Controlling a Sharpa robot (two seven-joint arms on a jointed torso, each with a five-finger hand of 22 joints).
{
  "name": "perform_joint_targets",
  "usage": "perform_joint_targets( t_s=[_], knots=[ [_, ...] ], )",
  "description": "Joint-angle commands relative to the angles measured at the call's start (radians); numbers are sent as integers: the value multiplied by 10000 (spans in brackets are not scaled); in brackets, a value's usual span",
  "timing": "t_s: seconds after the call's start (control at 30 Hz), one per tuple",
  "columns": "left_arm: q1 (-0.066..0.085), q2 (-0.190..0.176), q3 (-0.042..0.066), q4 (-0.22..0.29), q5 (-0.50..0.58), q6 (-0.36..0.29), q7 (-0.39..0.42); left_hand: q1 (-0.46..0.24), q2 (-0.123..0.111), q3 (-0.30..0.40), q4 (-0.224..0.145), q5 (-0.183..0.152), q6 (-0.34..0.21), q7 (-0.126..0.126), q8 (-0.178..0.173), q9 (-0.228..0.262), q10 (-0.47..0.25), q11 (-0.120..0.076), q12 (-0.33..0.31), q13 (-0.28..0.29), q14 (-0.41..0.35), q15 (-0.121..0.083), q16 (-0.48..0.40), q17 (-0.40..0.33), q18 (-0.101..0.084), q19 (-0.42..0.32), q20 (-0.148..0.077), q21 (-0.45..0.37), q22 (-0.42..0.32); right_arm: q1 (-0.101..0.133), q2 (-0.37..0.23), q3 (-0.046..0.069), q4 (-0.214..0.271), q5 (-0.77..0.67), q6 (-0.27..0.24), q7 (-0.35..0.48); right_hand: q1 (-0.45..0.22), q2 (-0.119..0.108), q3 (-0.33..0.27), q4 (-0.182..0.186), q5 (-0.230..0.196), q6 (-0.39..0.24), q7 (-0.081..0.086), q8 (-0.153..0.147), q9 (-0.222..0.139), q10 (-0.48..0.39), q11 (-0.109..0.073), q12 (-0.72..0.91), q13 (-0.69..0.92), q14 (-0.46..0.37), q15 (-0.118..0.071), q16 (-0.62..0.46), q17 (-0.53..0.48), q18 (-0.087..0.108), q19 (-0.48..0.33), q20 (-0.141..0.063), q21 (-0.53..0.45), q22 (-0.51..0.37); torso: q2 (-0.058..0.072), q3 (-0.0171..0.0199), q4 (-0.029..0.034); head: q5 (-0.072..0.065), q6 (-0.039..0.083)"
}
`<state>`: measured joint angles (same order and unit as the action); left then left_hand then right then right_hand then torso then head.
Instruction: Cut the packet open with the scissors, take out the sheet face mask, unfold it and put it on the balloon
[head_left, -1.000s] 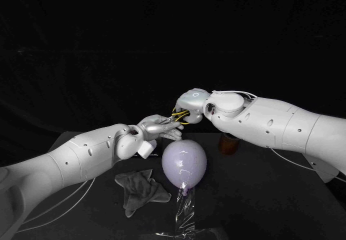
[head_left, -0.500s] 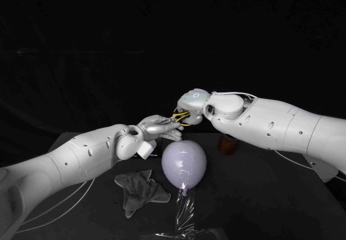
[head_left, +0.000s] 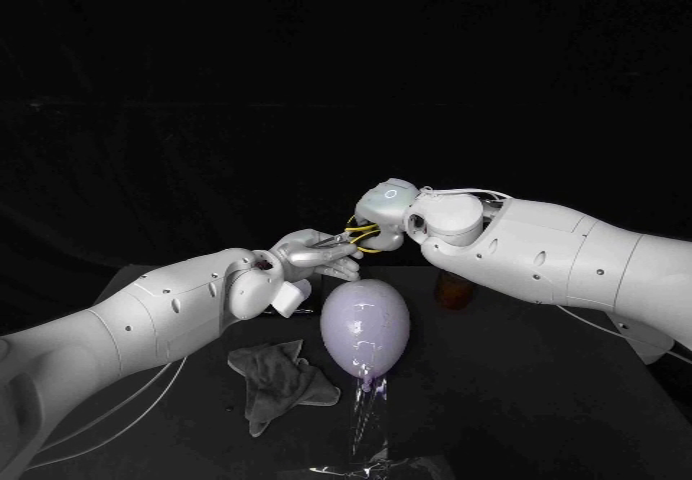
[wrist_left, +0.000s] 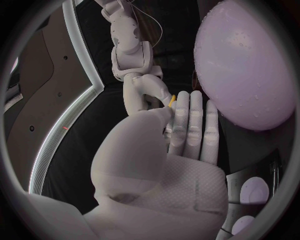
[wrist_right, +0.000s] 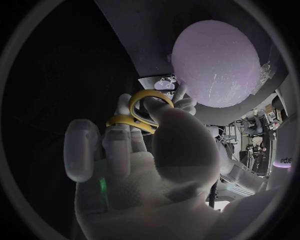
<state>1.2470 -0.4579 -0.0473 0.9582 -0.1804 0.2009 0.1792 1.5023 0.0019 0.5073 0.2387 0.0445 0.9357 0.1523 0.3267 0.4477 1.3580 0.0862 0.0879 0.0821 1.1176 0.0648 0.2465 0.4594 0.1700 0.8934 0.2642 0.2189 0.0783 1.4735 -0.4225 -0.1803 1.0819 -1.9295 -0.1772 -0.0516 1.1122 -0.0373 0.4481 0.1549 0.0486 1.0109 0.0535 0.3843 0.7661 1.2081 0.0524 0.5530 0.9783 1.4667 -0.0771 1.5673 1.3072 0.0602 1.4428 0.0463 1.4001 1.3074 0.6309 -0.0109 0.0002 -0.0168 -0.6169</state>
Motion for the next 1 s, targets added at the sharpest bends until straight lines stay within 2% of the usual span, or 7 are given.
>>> perform_joint_targets(
  t_s=[0.03,0.2,0.33,0.47,0.5,0.63,1.0],
  knots=[
    [24,47,20,62,173,-11,242,107,-22,7,-47,38,1,52,16,10,-16,53,-39,-12,-61,8,3,11,128,60,-24,44,-15,-21,-7,-6,117,-324,443,-565,316,1089,720,589,37,-427,215,-756,-361,1822,-459,5356,645,899,257,-174,2058,-44,-281,51,-299,928,2,1,0,16,3],
    [24,54,20,41,198,-39,242,109,-37,13,-56,38,-4,62,12,14,-20,58,-46,-15,-67,12,-1,16,127,56,-24,43,-16,-21,-18,-9,214,-272,735,-554,1246,1188,596,203,-56,-743,560,-1517,-742,956,-226,289,-3783,896,388,-206,2004,-43,-275,180,-366,928,-2,-1,-2,8,-13],
    [24,41,19,8,242,-72,238,115,-68,19,-74,38,-12,75,5,19,-20,63,-54,-17,-69,15,-4,24,127,53,-23,43,-17,-21,-47,-12,229,-217,912,-534,1697,1294,602,-43,26,-914,782,-1892,-908,700,-22,-1370,-4929,885,626,-234,1944,-34,-295,301,-431,913,3,-1,1,5,-16],
    [24,4,17,-38,276,-98,236,124,-101,28,-97,40,-17,84,-2,23,-17,67,-60,-19,-67,17,-5,33,128,52,-25,45,-16,-21,-99,-15,224,-195,788,-547,2355,1532,1139,-689,9,-1527,984,-2344,-1048,-329,249,-2972,-5939,863,842,-277,1838,-24,-332,464,-501,885,7,1,-4,-6,-2],
    [24,-8,17,-49,285,-106,236,124,-101,28,-97,40,-17,84,-2,23,-17,67,-60,-19,-67,17,-5,33,128,52,-25,45,-16,-21,-115,-16,218,-192,692,-551,2353,1581,1250,-813,-2,-1507,1075,-2376,-1039,-147,315,-3314,-6279,857,985,-287,1817,-19,-341,546,-520,885,7,3,-4,-6,-2],
    [25,-58,16,-71,307,-115,220,131,-120,35,-112,40,-22,88,-7,24,-15,69,-64,-20,-67,19,-5,39,129,50,-26,46,-16,-20,-176,-17,188,-177,233,-602,2423,1679,1661,-1160,-7,-1656,1170,-2520,-1074,-512,457,-4066,-6874,829,1040,-335,1702,21,-411,637,-633,817,8,3,2,-16,-10],
    [25,-251,6,-136,388,-323,173,330,-483,174,-494,40,-231,206,-169,4,-465,198,-290,-140,-290,129,-168,54,105,-48,8,37,-19,-15,-452,-16,52,31,-609,-726,2100,1676,1820,-1312,2,-1316,1045,-2412,-997,104,357,-4412,-7390,815,969,-369,1605,0,-310,656,-518,938,3,2,1,-54,1]
  ],
)
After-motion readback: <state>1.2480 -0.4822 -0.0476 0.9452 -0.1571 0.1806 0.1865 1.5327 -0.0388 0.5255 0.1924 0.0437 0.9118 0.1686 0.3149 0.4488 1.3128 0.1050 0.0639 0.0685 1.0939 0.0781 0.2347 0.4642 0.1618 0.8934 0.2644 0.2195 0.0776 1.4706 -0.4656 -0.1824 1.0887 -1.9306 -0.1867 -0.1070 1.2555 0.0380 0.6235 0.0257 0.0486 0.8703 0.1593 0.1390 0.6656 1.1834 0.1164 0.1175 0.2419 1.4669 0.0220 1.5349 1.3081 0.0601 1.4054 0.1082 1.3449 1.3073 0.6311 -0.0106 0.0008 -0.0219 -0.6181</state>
